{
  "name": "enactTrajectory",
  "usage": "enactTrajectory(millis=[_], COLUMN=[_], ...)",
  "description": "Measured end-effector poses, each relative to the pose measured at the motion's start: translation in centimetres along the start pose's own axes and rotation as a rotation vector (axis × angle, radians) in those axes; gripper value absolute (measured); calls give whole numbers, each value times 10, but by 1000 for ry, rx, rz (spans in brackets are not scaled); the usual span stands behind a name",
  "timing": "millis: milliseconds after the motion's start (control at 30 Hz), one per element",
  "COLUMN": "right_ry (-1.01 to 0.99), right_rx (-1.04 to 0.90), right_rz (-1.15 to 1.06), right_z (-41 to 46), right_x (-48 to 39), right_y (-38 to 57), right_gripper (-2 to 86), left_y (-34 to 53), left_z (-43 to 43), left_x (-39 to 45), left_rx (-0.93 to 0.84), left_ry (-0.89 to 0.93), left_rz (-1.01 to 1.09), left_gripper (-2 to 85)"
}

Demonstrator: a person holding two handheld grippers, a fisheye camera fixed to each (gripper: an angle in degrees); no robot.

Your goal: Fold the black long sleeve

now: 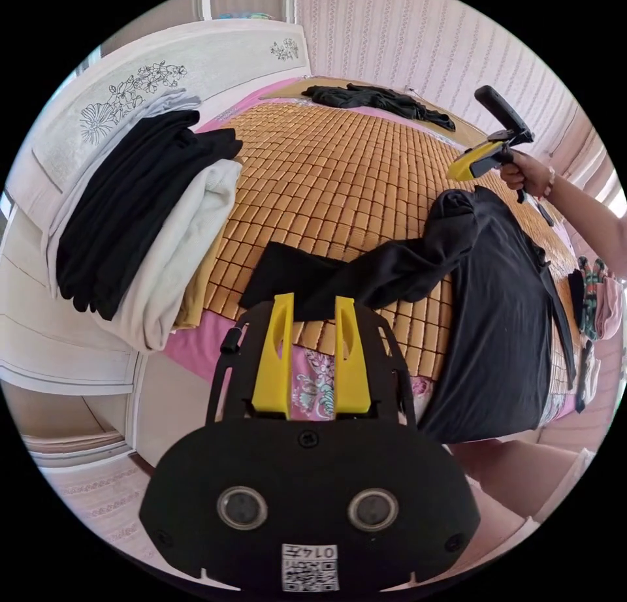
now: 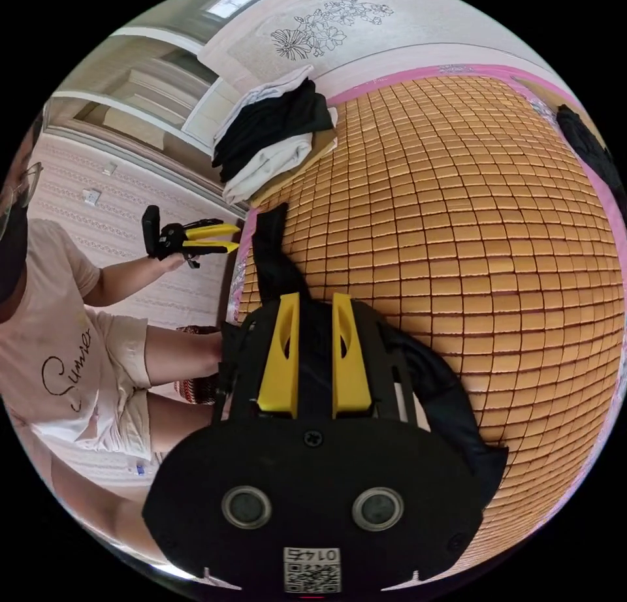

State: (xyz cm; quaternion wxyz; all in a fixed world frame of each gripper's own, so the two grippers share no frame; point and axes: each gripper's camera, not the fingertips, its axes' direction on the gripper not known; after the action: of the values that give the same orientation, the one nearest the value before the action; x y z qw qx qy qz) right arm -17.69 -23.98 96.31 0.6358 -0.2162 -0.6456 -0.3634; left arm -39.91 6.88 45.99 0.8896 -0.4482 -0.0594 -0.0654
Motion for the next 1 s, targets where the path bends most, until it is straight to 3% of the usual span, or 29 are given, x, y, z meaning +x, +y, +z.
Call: enactTrajectory(millis=[233, 333, 433, 700, 867, 1000], right_ry=[246, 371, 334, 377, 353, 338], right_rx=[-164, -118, -128, 156, 263, 210], right_rz=[78, 73, 79, 123, 298, 309], right_z=[92, 104, 106, 61, 74, 94], right_x=[31, 35, 45, 62, 112, 128], right_y=[2, 7, 8, 27, 18, 2], right_gripper=[78, 10, -3, -5, -4, -1], left_y=[-13, -20, -27, 9, -7, -9], left_z=[46, 51, 46, -44, -54, -36], left_x=[-27, -27, -22, -5, -37, -60], left_rx=[-121, -134, -191, -218, -98, -146], left_ry=[-44, 29, 30, 251, -90, -95], left_rz=[-147, -130, -77, -153, -257, -345], left_gripper=[110, 59, 7, -1, 11, 28])
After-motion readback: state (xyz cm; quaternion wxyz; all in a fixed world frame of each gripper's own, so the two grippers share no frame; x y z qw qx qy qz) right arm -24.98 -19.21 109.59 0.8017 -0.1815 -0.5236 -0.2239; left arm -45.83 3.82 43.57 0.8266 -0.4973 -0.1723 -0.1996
